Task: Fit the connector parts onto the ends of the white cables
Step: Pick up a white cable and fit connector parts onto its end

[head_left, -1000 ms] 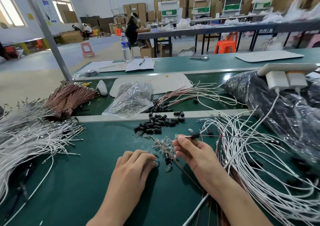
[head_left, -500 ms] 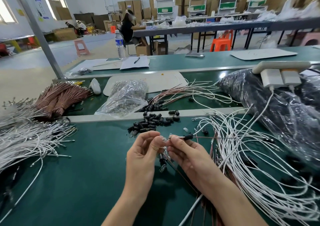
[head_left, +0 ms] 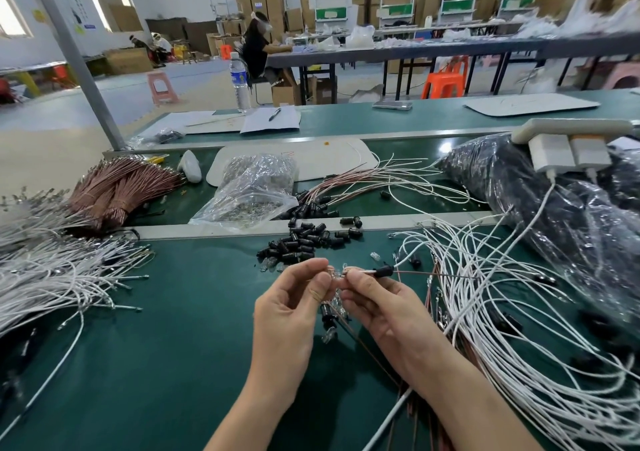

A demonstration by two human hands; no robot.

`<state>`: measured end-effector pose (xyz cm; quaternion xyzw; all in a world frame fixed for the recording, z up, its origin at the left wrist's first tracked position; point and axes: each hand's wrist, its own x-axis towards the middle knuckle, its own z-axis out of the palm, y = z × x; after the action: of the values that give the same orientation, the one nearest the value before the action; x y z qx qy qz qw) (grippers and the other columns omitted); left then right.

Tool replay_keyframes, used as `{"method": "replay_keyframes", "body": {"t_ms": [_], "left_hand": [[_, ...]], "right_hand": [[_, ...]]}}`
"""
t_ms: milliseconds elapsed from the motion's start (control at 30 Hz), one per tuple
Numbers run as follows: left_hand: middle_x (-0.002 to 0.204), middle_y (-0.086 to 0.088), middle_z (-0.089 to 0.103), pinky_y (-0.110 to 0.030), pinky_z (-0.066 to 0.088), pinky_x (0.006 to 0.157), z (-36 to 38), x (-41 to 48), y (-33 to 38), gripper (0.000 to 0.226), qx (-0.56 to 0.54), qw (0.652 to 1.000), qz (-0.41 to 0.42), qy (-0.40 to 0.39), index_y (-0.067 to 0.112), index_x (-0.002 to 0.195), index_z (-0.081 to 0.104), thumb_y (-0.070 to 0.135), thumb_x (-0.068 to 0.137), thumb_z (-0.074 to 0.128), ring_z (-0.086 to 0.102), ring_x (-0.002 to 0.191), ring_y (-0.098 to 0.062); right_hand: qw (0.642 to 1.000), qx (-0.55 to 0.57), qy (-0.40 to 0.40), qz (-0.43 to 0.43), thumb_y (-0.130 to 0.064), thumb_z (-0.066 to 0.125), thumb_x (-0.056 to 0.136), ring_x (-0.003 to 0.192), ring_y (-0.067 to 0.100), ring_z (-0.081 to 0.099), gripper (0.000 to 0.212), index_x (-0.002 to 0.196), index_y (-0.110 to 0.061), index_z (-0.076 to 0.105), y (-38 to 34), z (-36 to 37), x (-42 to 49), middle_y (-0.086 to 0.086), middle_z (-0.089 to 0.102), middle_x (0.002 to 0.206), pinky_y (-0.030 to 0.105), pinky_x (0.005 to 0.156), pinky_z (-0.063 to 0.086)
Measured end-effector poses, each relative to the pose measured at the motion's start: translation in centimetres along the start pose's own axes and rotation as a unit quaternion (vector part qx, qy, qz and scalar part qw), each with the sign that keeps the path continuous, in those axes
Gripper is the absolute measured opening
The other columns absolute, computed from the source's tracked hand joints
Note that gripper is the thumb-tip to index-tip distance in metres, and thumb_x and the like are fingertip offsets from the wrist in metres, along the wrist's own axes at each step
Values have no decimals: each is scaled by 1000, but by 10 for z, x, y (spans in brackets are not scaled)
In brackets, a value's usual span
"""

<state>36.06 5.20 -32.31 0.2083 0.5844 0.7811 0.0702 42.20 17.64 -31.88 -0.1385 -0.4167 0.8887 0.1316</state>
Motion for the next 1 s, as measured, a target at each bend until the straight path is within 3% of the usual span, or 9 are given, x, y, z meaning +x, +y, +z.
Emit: {"method": "replay_keyframes", "body": {"t_ms": [200, 567, 1000], "left_hand": [[94, -3, 78, -21, 57, 78, 0, 0, 1, 16, 7, 1000, 4, 1, 30, 98, 76, 24, 84, 71, 75, 88, -21], [93, -3, 78, -21, 57, 79, 0, -1, 1, 15, 22, 1000, 8, -3, 18, 101, 75, 19, 86, 71, 76, 87, -20], [93, -7, 78, -21, 57, 81, -2, -2, 3, 15, 20, 1000, 8, -16, 16, 101, 75, 18, 87, 70, 76, 91, -22]], "right_hand": [[1000, -4, -3, -4, -23, 79, 71, 75, 11, 72, 17, 83, -12, 82, 0, 0, 0, 11, 76, 89, 20, 69, 57], [1000, -22, -1, -16, -28, 81, 66, 76, 11, 71, 22, 82, -13, 82, -1, 0, -2, 12, 77, 90, 19, 70, 57], [999, -29, 8, -25, -30, 83, 63, 77, 12, 71, 29, 87, -12, 82, 2, -2, 0, 13, 76, 92, 20, 70, 57]]}}
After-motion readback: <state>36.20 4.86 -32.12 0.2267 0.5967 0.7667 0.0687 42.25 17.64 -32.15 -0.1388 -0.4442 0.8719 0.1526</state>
